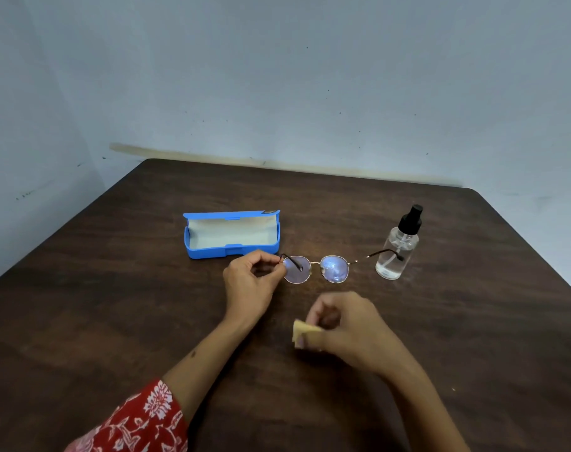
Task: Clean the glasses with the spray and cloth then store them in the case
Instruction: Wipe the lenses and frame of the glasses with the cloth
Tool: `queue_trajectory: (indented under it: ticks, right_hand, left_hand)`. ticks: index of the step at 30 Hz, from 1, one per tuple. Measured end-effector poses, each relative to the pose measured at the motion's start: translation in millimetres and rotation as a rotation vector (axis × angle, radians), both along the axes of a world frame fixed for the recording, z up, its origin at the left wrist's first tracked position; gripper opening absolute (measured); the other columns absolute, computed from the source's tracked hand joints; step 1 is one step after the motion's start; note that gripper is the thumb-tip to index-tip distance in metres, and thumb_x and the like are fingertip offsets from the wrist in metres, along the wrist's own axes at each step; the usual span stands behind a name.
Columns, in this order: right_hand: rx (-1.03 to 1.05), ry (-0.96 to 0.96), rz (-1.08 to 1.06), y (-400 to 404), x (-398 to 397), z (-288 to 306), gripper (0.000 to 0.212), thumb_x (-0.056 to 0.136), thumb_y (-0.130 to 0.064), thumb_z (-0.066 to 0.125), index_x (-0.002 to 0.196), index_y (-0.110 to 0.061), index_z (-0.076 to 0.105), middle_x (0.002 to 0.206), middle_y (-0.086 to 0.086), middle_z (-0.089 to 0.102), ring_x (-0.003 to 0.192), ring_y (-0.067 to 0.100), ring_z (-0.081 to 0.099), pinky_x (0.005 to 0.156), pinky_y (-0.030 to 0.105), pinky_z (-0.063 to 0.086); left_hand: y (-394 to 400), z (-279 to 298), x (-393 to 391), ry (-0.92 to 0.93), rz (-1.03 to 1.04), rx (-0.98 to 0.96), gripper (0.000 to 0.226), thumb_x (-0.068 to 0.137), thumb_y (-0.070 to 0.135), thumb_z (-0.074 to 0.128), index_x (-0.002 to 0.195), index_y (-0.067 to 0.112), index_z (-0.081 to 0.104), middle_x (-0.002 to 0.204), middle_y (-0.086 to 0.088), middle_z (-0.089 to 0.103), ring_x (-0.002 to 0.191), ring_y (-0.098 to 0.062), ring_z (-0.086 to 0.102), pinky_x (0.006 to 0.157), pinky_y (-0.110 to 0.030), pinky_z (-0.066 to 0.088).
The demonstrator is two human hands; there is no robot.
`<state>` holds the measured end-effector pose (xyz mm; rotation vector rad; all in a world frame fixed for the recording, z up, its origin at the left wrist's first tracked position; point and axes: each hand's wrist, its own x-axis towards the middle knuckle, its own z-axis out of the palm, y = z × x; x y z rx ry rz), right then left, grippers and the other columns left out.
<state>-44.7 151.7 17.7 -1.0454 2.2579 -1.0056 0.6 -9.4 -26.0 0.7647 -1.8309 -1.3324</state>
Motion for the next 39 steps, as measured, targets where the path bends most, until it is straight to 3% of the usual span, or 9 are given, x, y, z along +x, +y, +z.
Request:
queue_trajectory:
  ticks: [2,4,8,12,18,23,27,31,39]
  right_hand:
    - [-0.205,-0.168,-0.073,-5,-11,0,0.017,0.071,-0.008,0.076,0.068,-0.017,0.063,0.061,-0.004,0.066,0.056,0.009,0.058,0.055,0.028,0.053]
    - [-0.367,-0.127,-0.144,-15,-22,-2,0.018,0.073,-0.002,0.073,0.073,-0.018,0.066,0.067,-0.002,0.069,0.061,0.014,0.063,0.056,0.030,0.055]
    - [-0.458,0.525,-0.217,-42,-32,-17,0.020,0.074,0.000,0.070,0.083,-0.018,0.071,0.085,-0.006,0.069,0.076,0.009,0.064,0.068,0.023,0.051]
    - [-0.345,0.924,-0.115,-55,-33,-42,0.024,0.076,-0.013,0.047,0.084,-0.011,0.070,0.095,0.004,0.068,0.084,0.018,0.063,0.054,0.024,0.053]
    - [-0.372,0.929,0.021,-47,-24,-51,0.025,0.078,-0.014,0.053,0.092,-0.006,0.072,0.093,0.003,0.067,0.083,0.019,0.064,0.060,0.029,0.053]
    - [-0.330,0.989,-0.058,-46,-32,-56,0.029,0.082,-0.012,0.049,0.096,-0.003,0.073,0.103,0.007,0.070,0.104,0.017,0.054,0.070,0.028,0.056]
    - [-0.360,0.988,0.017,-46,-24,-57,0.031,0.079,-0.012,0.049,0.097,-0.004,0.073,0.101,0.005,0.070,0.098,0.017,0.057,0.074,0.025,0.052]
    - [-0.282,0.955,-0.043,-49,-29,-57,0.036,0.078,-0.011,0.044,0.101,-0.004,0.071,0.108,0.007,0.068,0.105,0.016,0.051,0.068,0.024,0.054]
    - [-0.281,0.948,-0.045,-53,-27,-56,0.036,0.080,-0.013,0.044,0.104,-0.003,0.070,0.110,0.007,0.066,0.108,0.015,0.050,0.073,0.021,0.050]
  left_hand:
    - [0,0,-1,-0.015,-0.002,-0.007,0.013,0.071,0.003,0.075,0.071,0.015,0.071,0.073,0.000,0.073,0.065,-0.006,0.065,0.069,-0.021,0.053]
    - [0,0,0,-0.032,-0.006,-0.008,0.014,0.071,0.003,0.075,0.071,0.016,0.071,0.074,0.001,0.073,0.069,-0.007,0.067,0.070,-0.022,0.054]
    - [-1,1,1,-0.051,-0.019,-0.019,0.021,0.071,0.005,0.077,0.069,0.024,0.068,0.075,0.007,0.072,0.073,-0.003,0.067,0.071,-0.017,0.054]
    - [-2,2,2,-0.037,-0.023,-0.013,0.016,0.071,0.005,0.076,0.073,0.020,0.071,0.076,0.007,0.072,0.074,-0.001,0.067,0.070,-0.012,0.052]
    - [-1,3,1,-0.011,-0.014,0.025,0.018,0.071,0.003,0.076,0.073,0.021,0.071,0.075,0.010,0.072,0.072,0.002,0.067,0.068,-0.009,0.050]
    - [0,4,2,-0.001,-0.022,0.022,0.015,0.069,0.003,0.077,0.075,0.016,0.072,0.075,0.007,0.072,0.071,0.001,0.067,0.067,-0.009,0.050]
    - [0,5,2,0.006,-0.028,0.021,0.015,0.070,0.000,0.076,0.074,0.014,0.072,0.074,0.008,0.071,0.068,0.004,0.065,0.065,-0.006,0.047]
    - [0,4,1,0.004,-0.037,0.011,0.017,0.070,0.001,0.076,0.073,0.017,0.071,0.074,0.009,0.071,0.069,0.005,0.065,0.066,-0.007,0.048]
    - [-1,1,-1,0.020,-0.037,0.012,0.015,0.069,0.007,0.079,0.072,0.020,0.072,0.071,0.011,0.071,0.067,0.003,0.065,0.065,-0.009,0.048]
